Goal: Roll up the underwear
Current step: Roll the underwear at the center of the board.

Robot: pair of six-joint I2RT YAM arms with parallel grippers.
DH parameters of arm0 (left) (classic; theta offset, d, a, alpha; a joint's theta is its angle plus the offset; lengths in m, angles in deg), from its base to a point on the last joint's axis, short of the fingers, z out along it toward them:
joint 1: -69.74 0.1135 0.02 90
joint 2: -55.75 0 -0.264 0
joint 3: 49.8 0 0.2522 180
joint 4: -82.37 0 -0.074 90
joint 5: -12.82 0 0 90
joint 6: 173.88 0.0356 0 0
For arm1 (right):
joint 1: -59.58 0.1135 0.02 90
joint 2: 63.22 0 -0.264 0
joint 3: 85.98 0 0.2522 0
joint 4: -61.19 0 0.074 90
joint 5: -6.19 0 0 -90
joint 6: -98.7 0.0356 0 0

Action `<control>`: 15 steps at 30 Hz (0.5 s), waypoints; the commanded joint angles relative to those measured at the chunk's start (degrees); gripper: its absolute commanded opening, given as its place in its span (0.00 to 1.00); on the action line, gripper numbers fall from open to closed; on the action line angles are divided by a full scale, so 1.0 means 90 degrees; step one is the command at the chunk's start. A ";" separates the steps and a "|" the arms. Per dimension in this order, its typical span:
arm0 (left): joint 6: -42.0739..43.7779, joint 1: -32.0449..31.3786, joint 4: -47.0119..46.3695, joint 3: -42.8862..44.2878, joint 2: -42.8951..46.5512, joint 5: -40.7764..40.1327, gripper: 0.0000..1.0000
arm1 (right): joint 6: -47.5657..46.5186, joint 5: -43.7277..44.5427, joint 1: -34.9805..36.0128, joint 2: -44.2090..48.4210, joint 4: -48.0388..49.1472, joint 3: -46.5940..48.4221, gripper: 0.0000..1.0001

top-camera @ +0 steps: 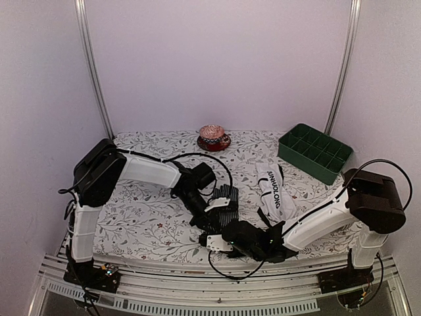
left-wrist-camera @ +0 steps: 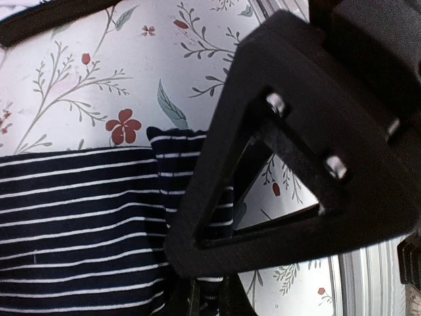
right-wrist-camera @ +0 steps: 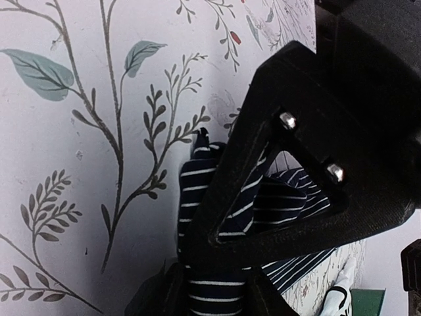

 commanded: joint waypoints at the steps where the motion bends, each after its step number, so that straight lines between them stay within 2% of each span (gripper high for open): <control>1: -0.0034 -0.0052 0.0748 -0.0396 -0.0502 -0.0902 0.00 | 0.0189 -0.0093 -0.0060 -0.0246 -0.0773 0.0091 0.23; 4: 0.0000 -0.0043 0.0711 -0.0440 -0.0400 -0.0905 0.00 | 0.0302 -0.0200 -0.0127 -0.0239 -0.0915 0.0145 0.20; 6: 0.0031 -0.0045 0.0700 -0.0470 -0.0338 -0.0902 0.00 | 0.0378 -0.0247 -0.0168 -0.0216 -0.1009 0.0174 0.13; 9: 0.0076 -0.0048 0.0701 -0.0500 -0.0267 -0.0926 0.03 | 0.0455 -0.0433 -0.0213 -0.0138 -0.1056 0.0183 0.08; 11: 0.0136 -0.0047 0.0697 -0.0535 -0.0184 -0.0936 0.11 | 0.0504 -0.0551 -0.0242 -0.0117 -0.1112 0.0194 0.06; 15: 0.0258 -0.0017 0.0434 -0.0820 0.0300 -0.1026 0.40 | 0.0623 -0.0788 -0.0322 -0.0051 -0.1212 0.0220 0.04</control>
